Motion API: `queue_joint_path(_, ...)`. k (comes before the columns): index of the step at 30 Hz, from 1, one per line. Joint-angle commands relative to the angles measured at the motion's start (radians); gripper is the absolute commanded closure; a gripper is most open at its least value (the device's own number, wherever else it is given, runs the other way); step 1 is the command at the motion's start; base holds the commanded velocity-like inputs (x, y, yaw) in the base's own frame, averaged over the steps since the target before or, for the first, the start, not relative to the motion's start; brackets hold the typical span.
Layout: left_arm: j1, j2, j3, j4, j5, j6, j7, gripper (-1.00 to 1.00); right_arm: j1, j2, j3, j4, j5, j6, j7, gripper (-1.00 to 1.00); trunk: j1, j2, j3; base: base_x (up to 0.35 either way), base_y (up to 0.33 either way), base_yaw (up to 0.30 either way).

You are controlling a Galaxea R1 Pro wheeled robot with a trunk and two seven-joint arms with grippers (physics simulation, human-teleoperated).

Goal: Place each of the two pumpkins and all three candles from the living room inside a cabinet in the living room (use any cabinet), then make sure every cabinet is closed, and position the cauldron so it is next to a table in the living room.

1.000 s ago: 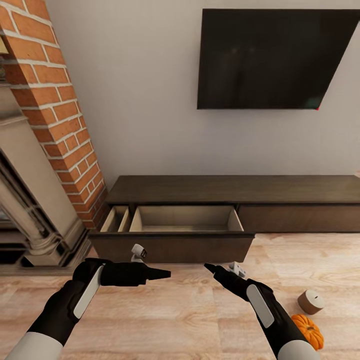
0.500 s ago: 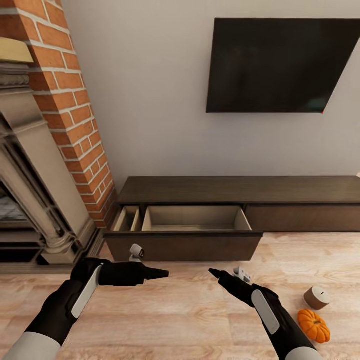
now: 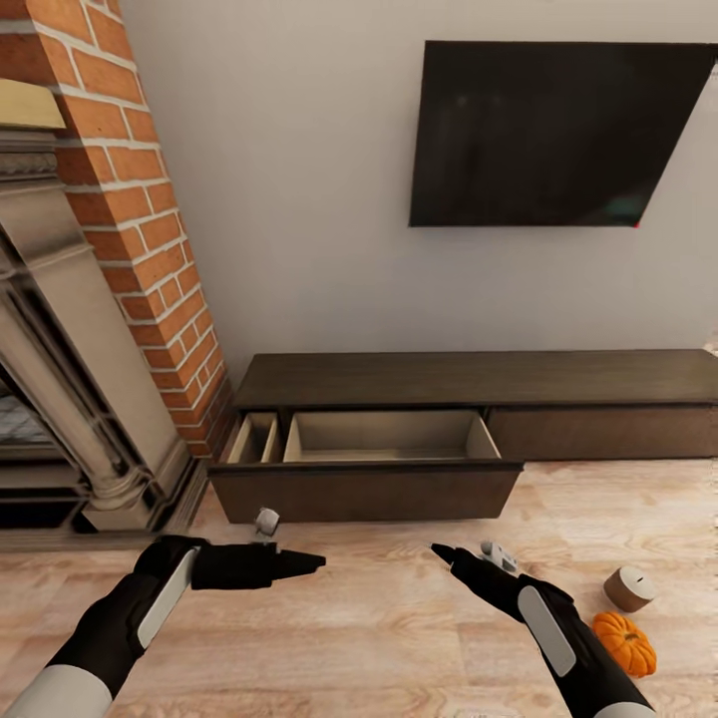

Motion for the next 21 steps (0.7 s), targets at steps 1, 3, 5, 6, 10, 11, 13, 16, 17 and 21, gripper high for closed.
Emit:
queue_joint_path(1, -0.001, 0.0, -0.002, 0.006, 0.005, 0.002, 0.011, -1.0, 0.0, -0.004, -0.001, 0.0, -0.004, 0.005, 0.001, -1.0, 0.0, 0.0, 0.0, -0.048, 0.007, -0.199)
queue_joint_path(3, -0.001, -0.003, -0.003, 0.018, 0.005, -0.008, 0.06, -1.0, 0.009, -0.016, -0.004, 0.003, -0.004, 0.005, -0.001, -1.0, 0.0, 0.0, 0.001, -0.072, 0.045, -0.231)
queue_joint_path(5, -0.001, -0.005, -0.004, 0.025, 0.005, -0.019, 0.124, -1.0, 0.018, -0.025, -0.019, 0.009, -0.004, 0.005, -0.01, -1.0, 0.0, 0.0, 0.002, -0.062, 0.066, -0.249)
queue_joint_path(6, -0.001, -0.005, -0.004, 0.026, 0.005, -0.024, 0.145, -1.0, 0.02, -0.027, -0.025, 0.01, -0.004, 0.005, -0.016, -1.0, 0.0, 0.0, 0.003, -0.041, 0.051, -0.259)
queue_joint_path(10, -0.001, -0.007, -0.005, 0.031, 0.005, -0.08, 0.254, -1.0, 0.029, -0.032, -0.043, 0.014, -0.001, 0.004, -0.088, -1.0, 0.0, 0.0, 0.005, -0.016, 0.02, -0.268)
queue_joint_path(11, 0.0, -0.007, -0.005, 0.032, 0.005, -0.085, 0.263, -1.0, 0.029, -0.033, -0.044, 0.014, -0.001, 0.004, -0.1, -1.0, 0.0, 0.0, 0.006, -0.007, 0.009, -0.272)
queue_joint_path(13, 0.0, -0.007, -0.005, 0.032, 0.005, -0.094, 0.275, -1.0, 0.03, -0.033, -0.045, 0.014, 0.0, 0.001, -0.123, -1.0, 0.0, 0.0, 0.007, -0.005, 0.006, -0.272)
queue_joint_path(16, 0.0, -0.006, -0.005, 0.032, 0.005, -0.104, 0.289, -1.0, 0.031, -0.033, -0.046, 0.015, 0.001, -0.034, -0.15, -1.0, 0.0, 0.0, 0.009, -0.005, 0.006, -0.247)
queue_joint_path(17, 0.001, -0.007, -0.005, 0.033, 0.005, -0.106, 0.291, -1.0, 0.031, -0.033, -0.046, 0.015, 0.001, -0.045, -0.154, -1.0, 0.0, 0.0, 0.009, -0.025, 0.022, -0.164)
queue_joint_path(21, 0.001, -0.007, -0.005, 0.034, 0.005, -0.111, 0.298, -1.0, 0.032, -0.032, -0.044, 0.016, 0.002, -0.08, -0.165, -1.0, 0.0, 0.0, 0.01, -0.102, 0.078, -0.089)
